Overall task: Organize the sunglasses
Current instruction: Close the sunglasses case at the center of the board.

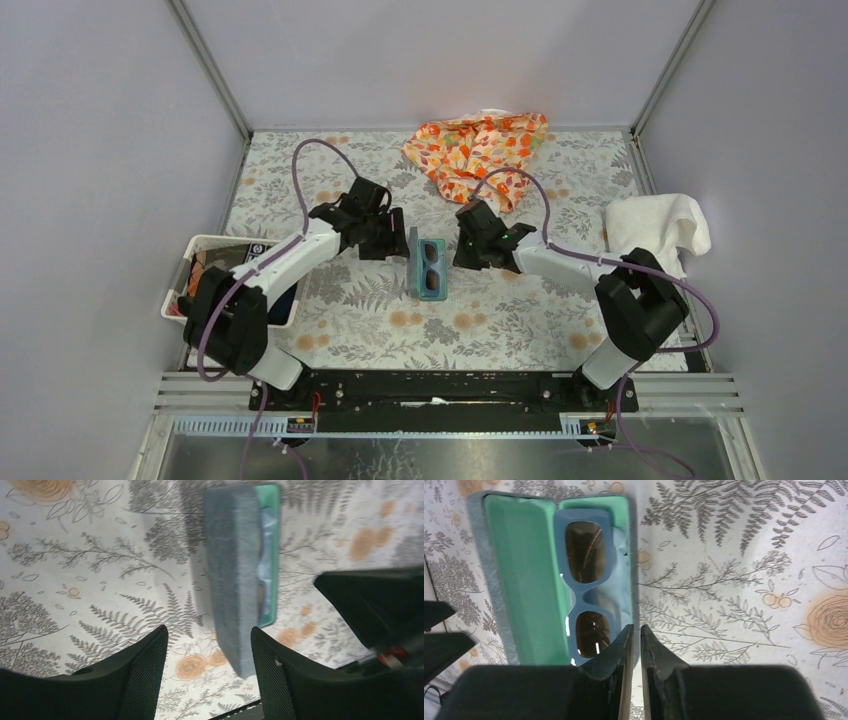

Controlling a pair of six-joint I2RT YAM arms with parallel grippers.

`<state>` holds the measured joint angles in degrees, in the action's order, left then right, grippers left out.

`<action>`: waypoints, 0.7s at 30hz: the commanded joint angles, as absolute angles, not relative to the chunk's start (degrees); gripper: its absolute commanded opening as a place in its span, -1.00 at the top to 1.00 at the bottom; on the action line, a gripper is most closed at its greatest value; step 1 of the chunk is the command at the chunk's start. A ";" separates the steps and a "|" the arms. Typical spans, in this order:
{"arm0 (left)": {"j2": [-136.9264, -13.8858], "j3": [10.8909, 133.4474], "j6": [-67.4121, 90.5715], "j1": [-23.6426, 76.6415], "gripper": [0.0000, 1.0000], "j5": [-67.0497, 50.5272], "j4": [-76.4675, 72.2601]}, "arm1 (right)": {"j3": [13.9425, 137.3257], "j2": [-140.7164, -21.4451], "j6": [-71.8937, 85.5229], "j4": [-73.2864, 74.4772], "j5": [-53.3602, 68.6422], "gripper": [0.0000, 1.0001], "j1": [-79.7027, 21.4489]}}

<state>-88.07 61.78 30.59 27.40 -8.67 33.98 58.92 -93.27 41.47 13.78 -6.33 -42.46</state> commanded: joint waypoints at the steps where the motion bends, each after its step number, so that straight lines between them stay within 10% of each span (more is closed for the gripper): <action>1: -84.33 59.82 32.59 27.86 -0.34 -13.51 27.46 | 55.84 -91.44 42.32 6.78 1.47 0.61 -38.28; 21: -86.96 57.27 33.64 27.74 -0.10 -14.93 23.45 | 50.80 -99.81 46.49 -7.34 11.13 0.46 -34.83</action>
